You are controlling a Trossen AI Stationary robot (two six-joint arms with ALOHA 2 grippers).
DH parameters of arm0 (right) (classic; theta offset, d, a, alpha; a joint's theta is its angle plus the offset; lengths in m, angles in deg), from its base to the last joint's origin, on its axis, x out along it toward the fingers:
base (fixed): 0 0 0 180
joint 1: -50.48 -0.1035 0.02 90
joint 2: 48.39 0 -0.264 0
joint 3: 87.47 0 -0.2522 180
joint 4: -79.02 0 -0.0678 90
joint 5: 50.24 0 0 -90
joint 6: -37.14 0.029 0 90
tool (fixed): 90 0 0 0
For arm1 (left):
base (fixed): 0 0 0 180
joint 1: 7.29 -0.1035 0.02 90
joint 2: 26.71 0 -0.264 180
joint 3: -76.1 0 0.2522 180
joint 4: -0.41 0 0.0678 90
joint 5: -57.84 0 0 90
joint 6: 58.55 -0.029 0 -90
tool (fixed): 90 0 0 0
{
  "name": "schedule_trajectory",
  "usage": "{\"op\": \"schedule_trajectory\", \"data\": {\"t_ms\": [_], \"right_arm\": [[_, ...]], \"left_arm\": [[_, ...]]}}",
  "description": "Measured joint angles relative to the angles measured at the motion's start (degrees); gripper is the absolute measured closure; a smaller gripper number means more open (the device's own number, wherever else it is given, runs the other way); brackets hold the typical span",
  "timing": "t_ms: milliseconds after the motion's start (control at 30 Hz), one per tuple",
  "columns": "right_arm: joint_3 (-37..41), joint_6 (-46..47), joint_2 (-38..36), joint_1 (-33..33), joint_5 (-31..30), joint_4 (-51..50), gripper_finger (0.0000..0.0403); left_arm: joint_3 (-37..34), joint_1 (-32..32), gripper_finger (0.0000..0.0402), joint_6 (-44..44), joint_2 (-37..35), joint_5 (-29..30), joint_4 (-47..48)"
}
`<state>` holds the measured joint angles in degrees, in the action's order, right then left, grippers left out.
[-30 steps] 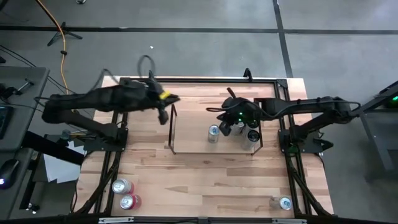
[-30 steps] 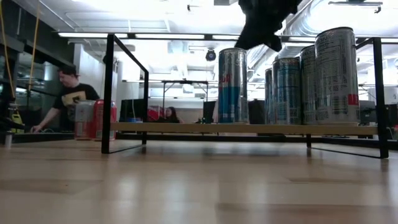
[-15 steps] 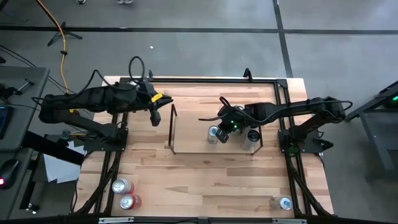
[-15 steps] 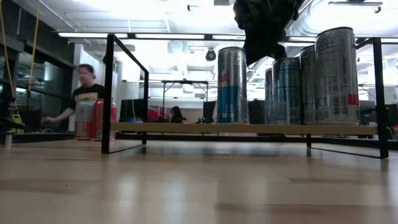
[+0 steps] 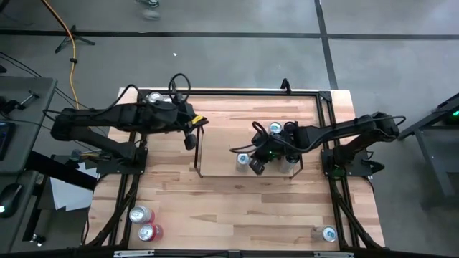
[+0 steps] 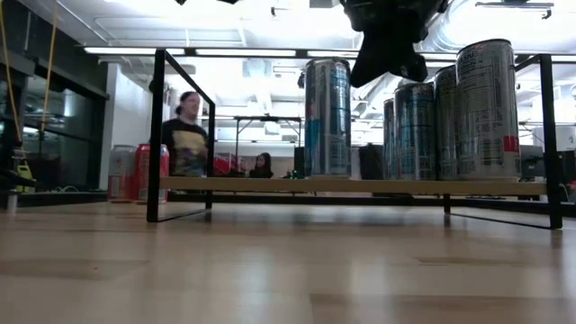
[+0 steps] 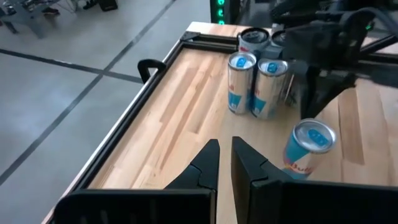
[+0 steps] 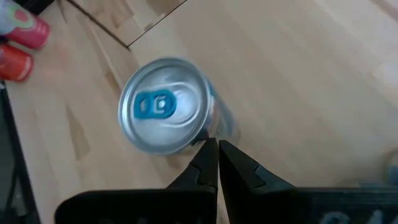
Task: Place canned beverage on shelf
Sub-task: Put the blue soda can on the shelf aligned with the other blue soda cans
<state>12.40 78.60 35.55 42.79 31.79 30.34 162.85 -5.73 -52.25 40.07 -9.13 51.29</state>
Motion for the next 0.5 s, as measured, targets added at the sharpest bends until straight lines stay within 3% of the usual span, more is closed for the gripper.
{"op": "schedule_trajectory", "data": {"t_ms": [500], "right_arm": [[0.0, 2.1, -0.48, -4.96, 2.62, 4.44, 0.0403]], "left_arm": [[0.0, -0.02, 0.0401, -0.2, 0.85, -0.34, 0.78]]}}
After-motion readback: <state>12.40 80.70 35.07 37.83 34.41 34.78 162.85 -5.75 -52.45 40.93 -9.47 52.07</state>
